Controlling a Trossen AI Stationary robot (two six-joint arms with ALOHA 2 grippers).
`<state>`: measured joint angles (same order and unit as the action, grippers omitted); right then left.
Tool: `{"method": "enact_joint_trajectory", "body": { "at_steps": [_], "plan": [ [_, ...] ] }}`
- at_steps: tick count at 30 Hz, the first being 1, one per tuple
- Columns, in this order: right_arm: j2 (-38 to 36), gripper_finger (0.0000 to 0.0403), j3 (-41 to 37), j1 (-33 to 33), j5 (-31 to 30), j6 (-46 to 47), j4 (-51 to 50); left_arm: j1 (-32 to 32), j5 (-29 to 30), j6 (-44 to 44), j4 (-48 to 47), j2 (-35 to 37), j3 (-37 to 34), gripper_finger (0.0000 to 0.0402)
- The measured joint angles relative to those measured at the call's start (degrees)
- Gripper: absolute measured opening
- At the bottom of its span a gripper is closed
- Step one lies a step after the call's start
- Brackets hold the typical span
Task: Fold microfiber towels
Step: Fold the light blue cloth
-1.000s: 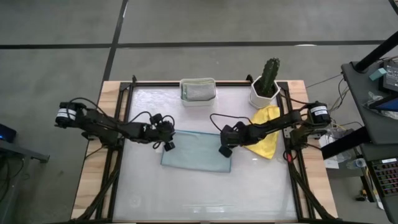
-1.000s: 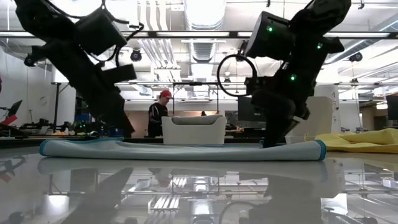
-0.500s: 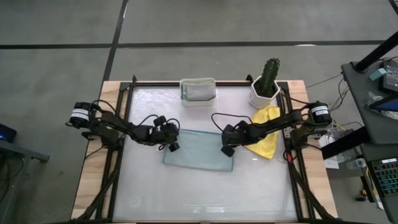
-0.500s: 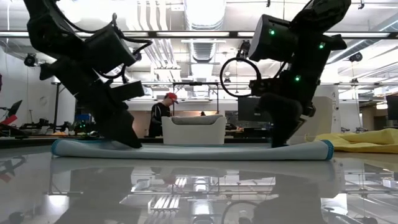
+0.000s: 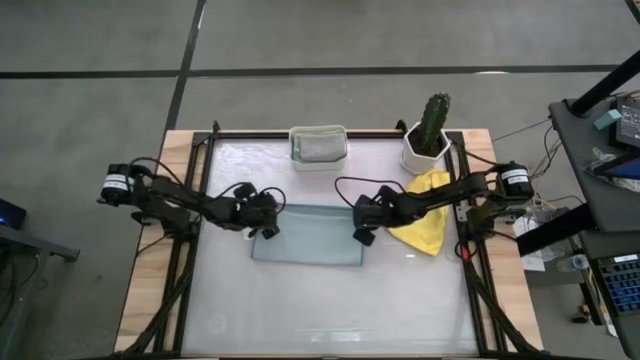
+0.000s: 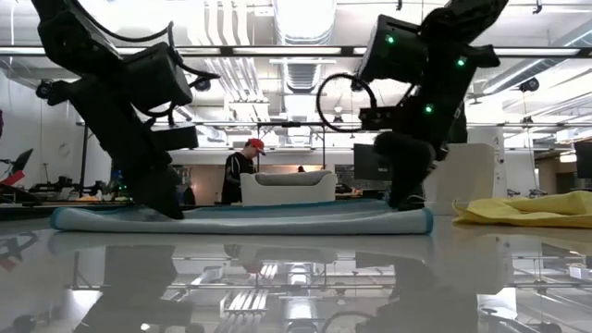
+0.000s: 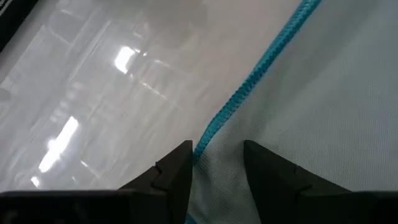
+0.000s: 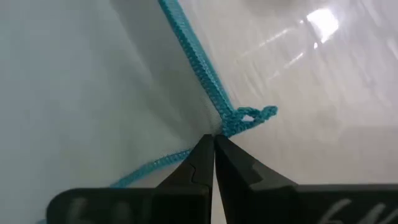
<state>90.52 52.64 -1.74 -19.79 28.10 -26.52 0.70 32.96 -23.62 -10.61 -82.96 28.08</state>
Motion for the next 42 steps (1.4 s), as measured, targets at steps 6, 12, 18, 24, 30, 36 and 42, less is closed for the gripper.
{"method": "enact_joint_trajectory", "body": {
  "at_steps": [6, 12, 18, 24, 30, 36, 42],
  "plan": [
    [-0.02, 0.0009, 2.68, 0.00, -0.17, -3.64, -0.18, -0.09, 1.11, 0.07, -5.01, 5.96, -0.34, 0.0132],
    [0.00, 0.0009, 4.12, 0.07, -1.32, -6.25, 1.45, -0.25, 1.67, 0.04, -6.16, 9.04, -0.44, 0.0132],
    [-0.51, 0.0009, 4.38, 0.02, -0.81, -5.87, -1.24, -0.25, 1.60, 0.57, -10.22, 11.53, 0.48, 0.0132],
    [-1.59, 0.0012, 4.38, 0.19, -0.16, -4.06, -5.49, -0.19, -5.31, 1.86, -7.97, 14.64, 0.90, 0.0132],
    [-1.61, 0.0049, 4.38, 0.40, 1.67, -4.71, -2.65, -0.21, -6.61, 1.60, -7.30, 13.11, 0.51, 0.0132],
    [-1.61, 0.0096, 4.36, 1.12, 1.65, -5.70, -1.92, -0.21, -5.77, 0.94, -3.71, 6.77, -0.46, 0.0132],
    [-1.89, 0.0125, 4.33, 2.31, 1.77, -7.76, -2.53, -0.17, 0.18, -3.99, -4.24, 0.53, -0.03, 0.0132]
  ]
}}
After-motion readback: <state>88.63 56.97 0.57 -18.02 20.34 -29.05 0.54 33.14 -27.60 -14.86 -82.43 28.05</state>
